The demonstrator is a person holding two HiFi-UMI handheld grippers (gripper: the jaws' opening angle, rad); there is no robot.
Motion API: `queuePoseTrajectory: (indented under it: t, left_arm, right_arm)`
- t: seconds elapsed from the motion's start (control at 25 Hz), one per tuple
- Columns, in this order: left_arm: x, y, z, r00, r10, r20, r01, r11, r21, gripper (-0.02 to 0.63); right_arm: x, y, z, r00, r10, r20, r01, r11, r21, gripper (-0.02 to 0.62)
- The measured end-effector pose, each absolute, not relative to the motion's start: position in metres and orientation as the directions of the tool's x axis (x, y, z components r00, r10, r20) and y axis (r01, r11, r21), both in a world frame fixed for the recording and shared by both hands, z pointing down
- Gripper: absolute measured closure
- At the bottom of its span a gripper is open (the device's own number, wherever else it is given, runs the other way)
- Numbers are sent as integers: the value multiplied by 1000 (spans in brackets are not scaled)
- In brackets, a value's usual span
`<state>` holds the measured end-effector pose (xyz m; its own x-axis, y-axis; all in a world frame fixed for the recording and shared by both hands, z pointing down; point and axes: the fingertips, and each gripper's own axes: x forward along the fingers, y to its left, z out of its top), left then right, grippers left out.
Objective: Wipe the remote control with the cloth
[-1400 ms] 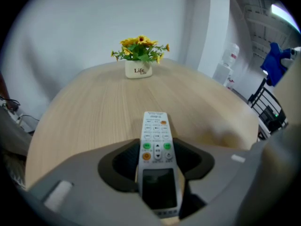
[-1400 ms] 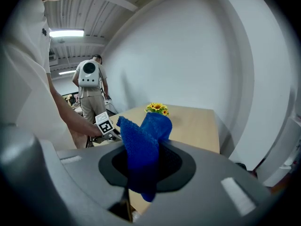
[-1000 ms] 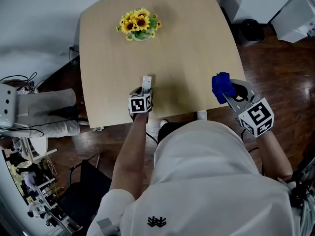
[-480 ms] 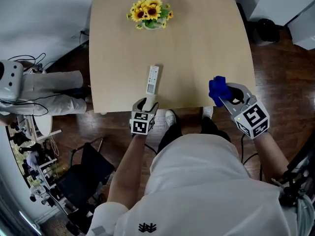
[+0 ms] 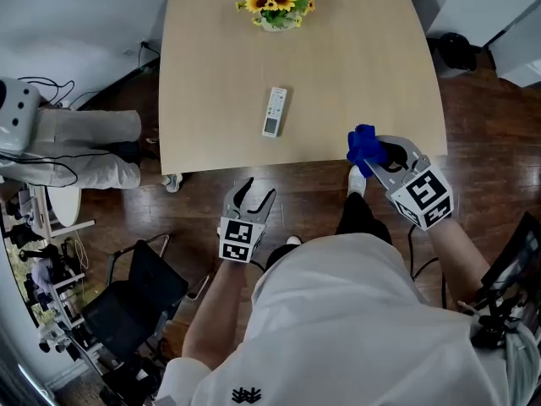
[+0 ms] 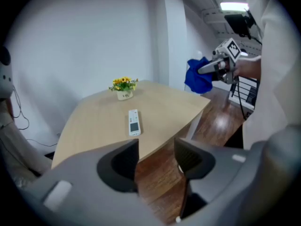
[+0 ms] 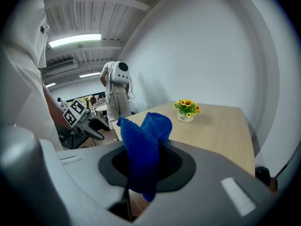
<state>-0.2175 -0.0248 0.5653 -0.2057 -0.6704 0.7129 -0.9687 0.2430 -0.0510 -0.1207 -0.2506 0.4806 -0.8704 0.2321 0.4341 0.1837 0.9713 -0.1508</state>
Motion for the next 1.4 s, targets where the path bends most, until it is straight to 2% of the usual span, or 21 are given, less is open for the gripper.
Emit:
queuePoseTrajectory:
  t: [0.16,0.32,0.52,0.68,1.12,1.4]
  left_arm:
    - [-201,34,527,-197,-782,592,-974,223,-30,349]
    - [-179,88,494,-113,-886,451,-991,133,13,353]
    - [-173,145,461,-60,-897,438,-991,106,80,353]
    - [-121,184,452,65,-911,406,-996,-32,87,360]
    - [-8,192,405,73,-948,310,-996,-51,78,371]
    - [75,167,387,69,-957,281,-994,-44,96,380]
  right_arm:
    - [-102,-184,472,-892,160,423,140,987,-79,517]
    - [-69,-101,470,-901,24,433,-2,998,-61,517]
    - [-78,-24,460,-894,34,447,-23,992,-123,517]
    - [-13,30,428,-884,-71,462,-99,994,-38,517]
    - [89,81,371,-919,-52,391,-55,998,3,517]
    - [170,74,379,-925,-41,377,-55,998,-25,517]
